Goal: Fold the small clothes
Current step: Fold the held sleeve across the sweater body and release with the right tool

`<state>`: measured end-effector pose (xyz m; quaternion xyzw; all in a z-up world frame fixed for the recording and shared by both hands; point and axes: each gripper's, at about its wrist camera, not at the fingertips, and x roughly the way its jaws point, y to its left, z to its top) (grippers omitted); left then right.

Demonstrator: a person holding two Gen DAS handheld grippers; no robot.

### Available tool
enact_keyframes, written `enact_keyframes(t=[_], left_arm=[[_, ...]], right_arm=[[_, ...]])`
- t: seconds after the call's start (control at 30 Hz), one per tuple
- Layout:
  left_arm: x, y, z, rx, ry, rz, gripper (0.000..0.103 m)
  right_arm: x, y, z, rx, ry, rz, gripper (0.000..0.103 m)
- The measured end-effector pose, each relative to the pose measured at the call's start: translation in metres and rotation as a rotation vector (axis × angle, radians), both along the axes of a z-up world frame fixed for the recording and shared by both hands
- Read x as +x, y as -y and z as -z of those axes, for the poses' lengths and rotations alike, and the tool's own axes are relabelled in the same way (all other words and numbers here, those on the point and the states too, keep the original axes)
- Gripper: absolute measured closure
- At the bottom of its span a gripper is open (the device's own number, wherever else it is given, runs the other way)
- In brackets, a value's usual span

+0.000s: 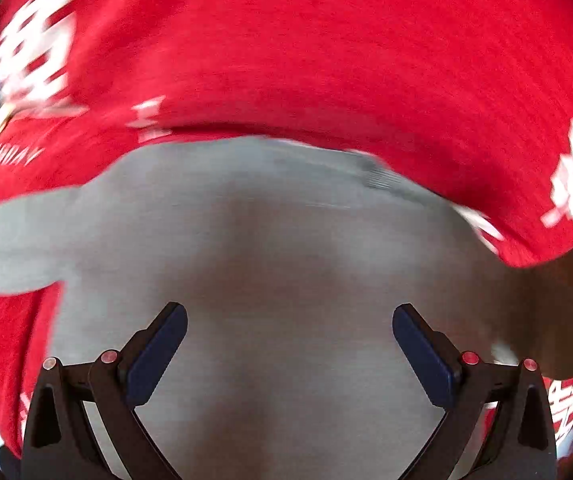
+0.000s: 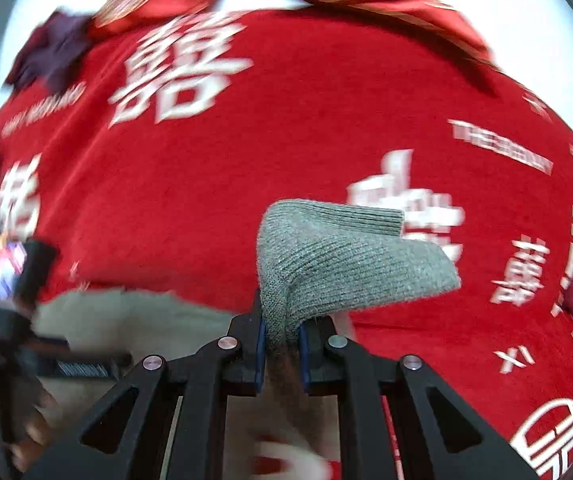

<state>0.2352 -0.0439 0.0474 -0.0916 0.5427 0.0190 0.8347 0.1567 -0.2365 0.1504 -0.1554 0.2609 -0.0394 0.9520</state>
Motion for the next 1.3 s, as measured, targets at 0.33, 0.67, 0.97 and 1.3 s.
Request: enact_keyframes(t=[0.33,0.67,0.97,1.3], left_arm=[[-0.029,-0.118,0.046,-0.135,-0.096,-0.19,0.0],[-0.026,-0.104,0.029,-0.18,-0.021,-0.131,0.0],[-0.012,-0.025,0.035,-0.091,-0.065,0.078,0.0],[-0.019,-0.063,0.047,-0.04,-0.087,0.01,0.0]], right_arm=[[0.047,-0.138,0.154,-0.346,-0.354,-0.121,0.087],[0.002,-0.123,0.09,-0.146,-0.309,-0.224,0.04],[0.04,0.047,0.089,0.272,-0.442,0.166,0.04],[-0.006,0.035,0.082,0.128,-0.413,0.095,0.04]])
